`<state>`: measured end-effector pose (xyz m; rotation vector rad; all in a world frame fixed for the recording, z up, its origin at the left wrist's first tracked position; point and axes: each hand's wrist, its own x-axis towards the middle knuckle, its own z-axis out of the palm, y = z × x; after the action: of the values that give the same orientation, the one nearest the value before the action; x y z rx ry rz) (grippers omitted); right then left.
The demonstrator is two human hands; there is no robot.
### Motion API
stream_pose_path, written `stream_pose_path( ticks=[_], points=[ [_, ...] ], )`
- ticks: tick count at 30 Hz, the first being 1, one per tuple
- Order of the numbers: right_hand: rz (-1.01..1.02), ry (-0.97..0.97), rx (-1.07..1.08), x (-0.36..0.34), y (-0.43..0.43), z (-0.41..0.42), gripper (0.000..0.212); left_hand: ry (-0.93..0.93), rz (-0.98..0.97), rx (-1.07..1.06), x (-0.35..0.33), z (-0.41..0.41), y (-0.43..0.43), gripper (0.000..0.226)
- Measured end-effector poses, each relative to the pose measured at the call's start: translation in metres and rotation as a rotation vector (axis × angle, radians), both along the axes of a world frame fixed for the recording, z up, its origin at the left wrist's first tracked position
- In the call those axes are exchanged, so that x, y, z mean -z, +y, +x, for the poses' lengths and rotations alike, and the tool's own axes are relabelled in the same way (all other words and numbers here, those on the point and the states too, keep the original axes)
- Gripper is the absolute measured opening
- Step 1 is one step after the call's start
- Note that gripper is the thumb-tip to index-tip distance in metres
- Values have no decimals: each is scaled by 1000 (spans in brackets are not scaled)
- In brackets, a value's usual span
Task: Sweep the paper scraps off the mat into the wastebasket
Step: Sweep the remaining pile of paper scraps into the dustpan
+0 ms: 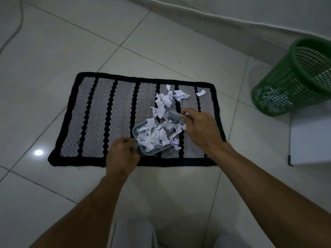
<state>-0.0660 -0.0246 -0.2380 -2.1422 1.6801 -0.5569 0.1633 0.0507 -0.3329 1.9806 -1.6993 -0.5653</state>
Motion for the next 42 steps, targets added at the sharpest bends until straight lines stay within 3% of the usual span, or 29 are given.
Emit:
stream_pose_path(
  ticks=[5, 10, 13, 16, 19, 22, 28, 33, 35, 39, 42],
  points=[
    [-40, 29, 186, 2, -5, -11, 23, -80, 17, 146, 5, 23, -17, 11],
    [24, 65, 50, 16, 20, 30, 21, -57, 36, 160, 3, 28, -25, 12],
    [-8, -29, 45, 12, 30, 38, 20, -63, 35, 167, 5, 29, -24, 11],
    [-41, -127, 180, 1, 34, 19, 19, -29, 47, 178, 9, 32, -26, 11],
    [-76, -63, 371, -2, 45, 1, 19, -62, 37, 233, 9, 36, -30, 18],
    [11, -11, 411, 7, 59, 16, 20, -84, 30, 275, 10, 39, -35, 23],
    [42, -155, 466, 14, 63, 62, 22, -51, 36, 201, 7, 35, -27, 31],
    [-12, -240, 439, 0, 55, 60, 24, -85, 89, 188, 14, 35, -18, 14],
    [-60, -258, 448, -2, 50, 49, 21, -83, 94, 177, 13, 32, -16, 17],
    [-188, -174, 511, -1, 38, 18, 17, -71, 83, 140, 9, 28, -15, 19],
    [-142, -67, 527, 6, 23, -2, 18, -57, 58, 109, 4, 24, -10, 23]
  ],
)
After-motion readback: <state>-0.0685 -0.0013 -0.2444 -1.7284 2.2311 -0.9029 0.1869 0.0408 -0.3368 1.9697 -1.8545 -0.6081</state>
